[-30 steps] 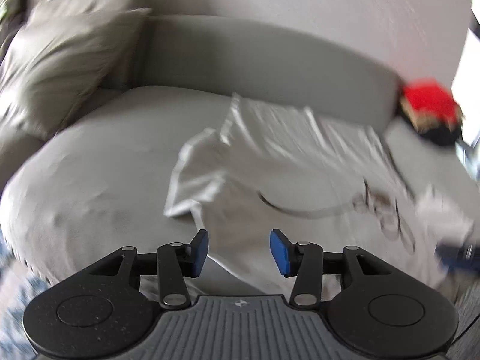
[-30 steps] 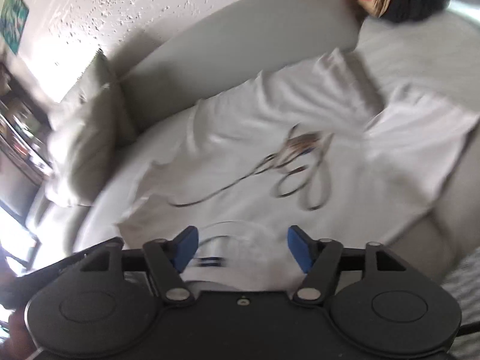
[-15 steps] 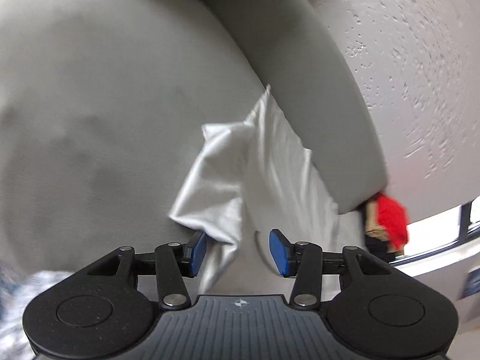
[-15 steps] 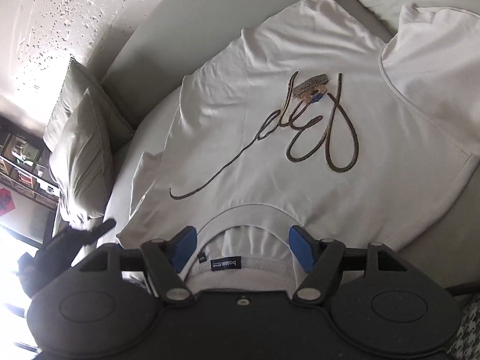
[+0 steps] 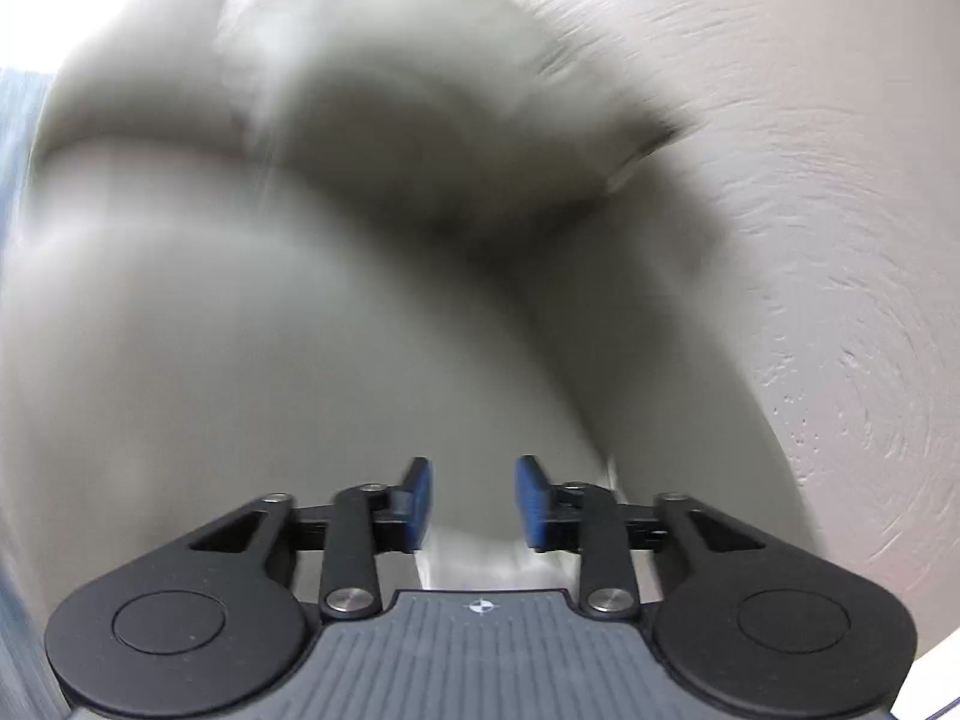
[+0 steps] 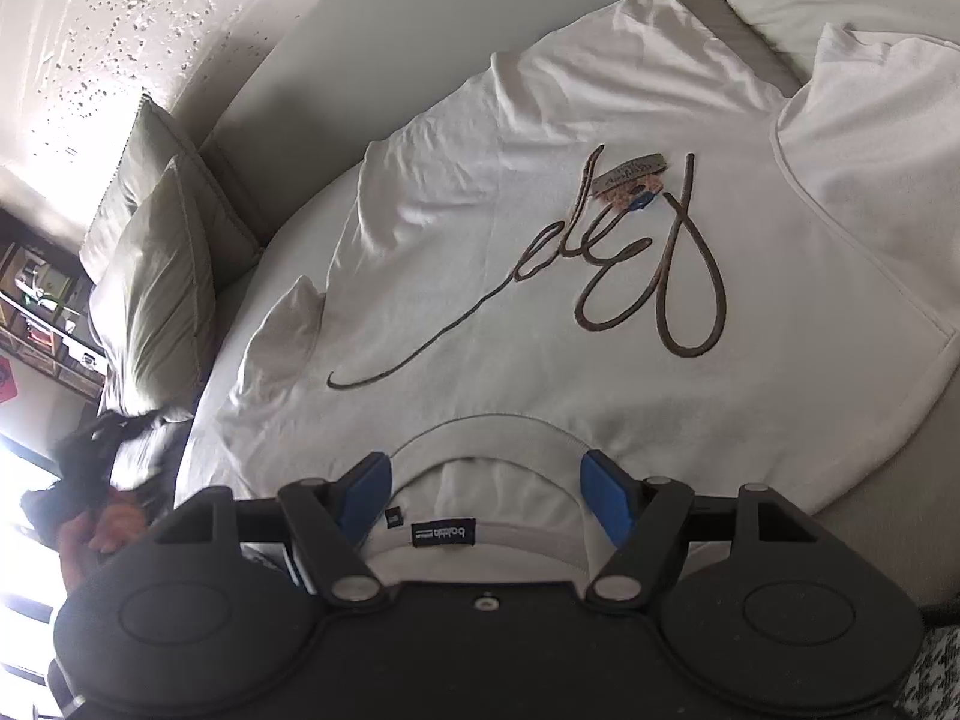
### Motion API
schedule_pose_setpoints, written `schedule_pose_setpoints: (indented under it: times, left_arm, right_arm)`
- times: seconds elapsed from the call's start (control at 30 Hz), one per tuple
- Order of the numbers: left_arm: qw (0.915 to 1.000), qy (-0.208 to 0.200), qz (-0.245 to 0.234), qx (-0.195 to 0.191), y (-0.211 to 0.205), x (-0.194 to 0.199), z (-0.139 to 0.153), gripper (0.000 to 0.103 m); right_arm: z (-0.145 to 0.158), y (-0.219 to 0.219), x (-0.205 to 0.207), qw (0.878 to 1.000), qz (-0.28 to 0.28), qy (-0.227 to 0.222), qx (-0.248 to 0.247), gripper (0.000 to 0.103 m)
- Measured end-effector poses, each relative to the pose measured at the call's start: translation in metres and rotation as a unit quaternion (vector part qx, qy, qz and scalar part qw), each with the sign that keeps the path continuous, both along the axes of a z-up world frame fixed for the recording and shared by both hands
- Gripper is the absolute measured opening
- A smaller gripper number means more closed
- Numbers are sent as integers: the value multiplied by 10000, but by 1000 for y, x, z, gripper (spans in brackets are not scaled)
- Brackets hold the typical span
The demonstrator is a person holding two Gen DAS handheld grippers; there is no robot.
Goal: Fold clothes
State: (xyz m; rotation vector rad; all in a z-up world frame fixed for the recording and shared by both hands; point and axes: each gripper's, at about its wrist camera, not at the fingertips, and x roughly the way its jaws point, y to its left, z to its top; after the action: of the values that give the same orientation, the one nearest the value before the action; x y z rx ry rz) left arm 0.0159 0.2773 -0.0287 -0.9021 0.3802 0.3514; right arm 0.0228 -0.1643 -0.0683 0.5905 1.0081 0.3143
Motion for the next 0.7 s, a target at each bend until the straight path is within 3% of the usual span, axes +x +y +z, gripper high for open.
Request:
schedule_pose_setpoints:
  times: [0.07, 0.2, 0.33, 0.43, 0.57, 0.63, 0.7]
  left_arm:
    - [9963, 7, -95, 857, -7, -10, 21, 41]
    - [9938, 776, -785, 136, 11, 4, -5, 39]
    - [9824, 1111, -1257, -820, 19, 30, -36, 30]
    - [9776, 1323, -1389, -863, 14, 47, -40, 23]
    - [9748, 1672, -1424, -388, -4, 67, -35, 24]
    - [9737, 1790, -1405, -112, -12, 76, -32, 31]
    - [9724, 1852, -1419, 44, -13, 82, -33, 33]
  right_arm:
    - [0, -1, 1, 10000, 2, 8, 9, 69]
    - [0, 4, 2, 9999, 82, -38, -73, 73]
    - [2, 9, 2, 9995, 192, -107, -222, 76]
    - [2, 9, 1, 9995, 205, -130, -221, 76]
    - [1, 9, 1, 9995, 193, -130, -199, 76]
    - [2, 10, 1, 9994, 220, -139, -239, 76]
    - [3, 13, 1, 9989, 280, -174, -335, 77]
